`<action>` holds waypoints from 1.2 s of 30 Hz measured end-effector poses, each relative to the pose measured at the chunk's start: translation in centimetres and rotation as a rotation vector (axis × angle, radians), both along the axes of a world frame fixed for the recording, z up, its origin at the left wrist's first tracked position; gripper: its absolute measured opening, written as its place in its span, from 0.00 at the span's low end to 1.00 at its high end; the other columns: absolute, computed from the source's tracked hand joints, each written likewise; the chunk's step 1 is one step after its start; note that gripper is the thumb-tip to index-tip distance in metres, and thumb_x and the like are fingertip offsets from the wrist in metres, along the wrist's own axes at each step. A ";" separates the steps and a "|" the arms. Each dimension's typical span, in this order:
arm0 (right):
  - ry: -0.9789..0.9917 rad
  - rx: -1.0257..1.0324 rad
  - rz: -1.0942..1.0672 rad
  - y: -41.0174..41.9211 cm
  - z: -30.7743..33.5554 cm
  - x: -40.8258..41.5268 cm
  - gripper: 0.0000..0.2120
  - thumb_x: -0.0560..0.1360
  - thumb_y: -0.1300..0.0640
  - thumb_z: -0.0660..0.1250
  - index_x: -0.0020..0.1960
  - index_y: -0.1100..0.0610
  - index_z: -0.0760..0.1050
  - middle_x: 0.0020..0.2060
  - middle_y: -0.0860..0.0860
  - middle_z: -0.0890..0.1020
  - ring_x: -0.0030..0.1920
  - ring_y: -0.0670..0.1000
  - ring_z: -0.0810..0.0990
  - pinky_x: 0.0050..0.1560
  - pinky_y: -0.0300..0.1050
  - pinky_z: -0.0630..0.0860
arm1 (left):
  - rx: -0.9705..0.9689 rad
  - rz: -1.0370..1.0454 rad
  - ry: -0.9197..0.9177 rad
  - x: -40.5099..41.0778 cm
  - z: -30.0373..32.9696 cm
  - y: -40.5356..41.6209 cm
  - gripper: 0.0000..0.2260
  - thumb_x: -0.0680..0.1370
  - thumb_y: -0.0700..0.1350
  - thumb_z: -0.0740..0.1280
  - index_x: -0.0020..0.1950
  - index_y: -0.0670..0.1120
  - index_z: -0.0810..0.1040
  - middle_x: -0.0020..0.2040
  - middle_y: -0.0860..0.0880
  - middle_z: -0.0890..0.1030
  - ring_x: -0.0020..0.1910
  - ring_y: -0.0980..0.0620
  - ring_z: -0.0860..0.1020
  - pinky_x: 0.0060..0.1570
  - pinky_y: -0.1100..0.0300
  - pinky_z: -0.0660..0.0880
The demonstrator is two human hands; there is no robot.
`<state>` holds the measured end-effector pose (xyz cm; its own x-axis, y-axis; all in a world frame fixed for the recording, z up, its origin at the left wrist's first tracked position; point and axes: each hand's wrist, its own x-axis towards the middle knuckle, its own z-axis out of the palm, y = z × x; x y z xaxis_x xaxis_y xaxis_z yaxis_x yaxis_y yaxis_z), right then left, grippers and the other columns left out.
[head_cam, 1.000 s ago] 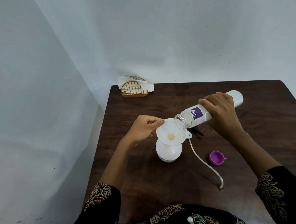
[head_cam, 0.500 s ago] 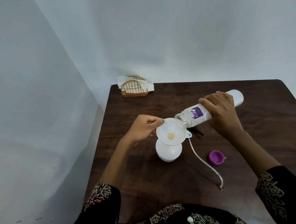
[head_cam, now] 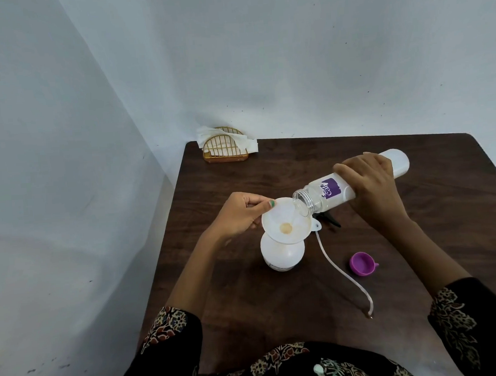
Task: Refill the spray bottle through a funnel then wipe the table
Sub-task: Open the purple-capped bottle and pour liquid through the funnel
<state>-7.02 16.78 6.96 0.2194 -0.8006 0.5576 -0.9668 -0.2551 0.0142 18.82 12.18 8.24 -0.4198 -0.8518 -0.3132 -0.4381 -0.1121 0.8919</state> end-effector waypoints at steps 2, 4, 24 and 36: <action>0.003 0.005 -0.002 0.0 -0.1 0.0 0.27 0.61 0.61 0.79 0.54 0.58 0.70 0.46 0.59 0.81 0.48 0.61 0.79 0.56 0.60 0.70 | 0.003 0.000 -0.001 0.0 0.0 0.0 0.10 0.78 0.45 0.65 0.57 0.46 0.81 0.45 0.49 0.83 0.38 0.54 0.75 0.32 0.68 0.72; 0.003 0.012 -0.004 0.1 0.0 0.0 0.27 0.60 0.61 0.79 0.54 0.58 0.70 0.46 0.59 0.81 0.48 0.61 0.79 0.56 0.60 0.70 | 0.003 0.001 -0.002 0.0 0.1 0.1 0.10 0.78 0.45 0.65 0.57 0.46 0.81 0.45 0.48 0.83 0.37 0.55 0.75 0.31 0.69 0.72; 0.003 0.017 -0.013 0.3 0.0 0.1 0.28 0.60 0.59 0.80 0.55 0.58 0.70 0.47 0.59 0.81 0.49 0.61 0.80 0.57 0.60 0.70 | 0.002 -0.001 -0.001 0.0 0.2 0.2 0.11 0.78 0.45 0.64 0.58 0.45 0.80 0.50 0.43 0.83 0.38 0.53 0.75 0.31 0.69 0.71; 0.008 -0.008 -0.013 0.5 0.2 0.2 0.26 0.61 0.60 0.79 0.54 0.58 0.70 0.46 0.59 0.81 0.48 0.61 0.80 0.56 0.58 0.70 | 0.002 -0.007 0.004 0.1 0.2 0.1 0.10 0.78 0.46 0.65 0.57 0.46 0.81 0.48 0.43 0.83 0.37 0.53 0.75 0.30 0.69 0.71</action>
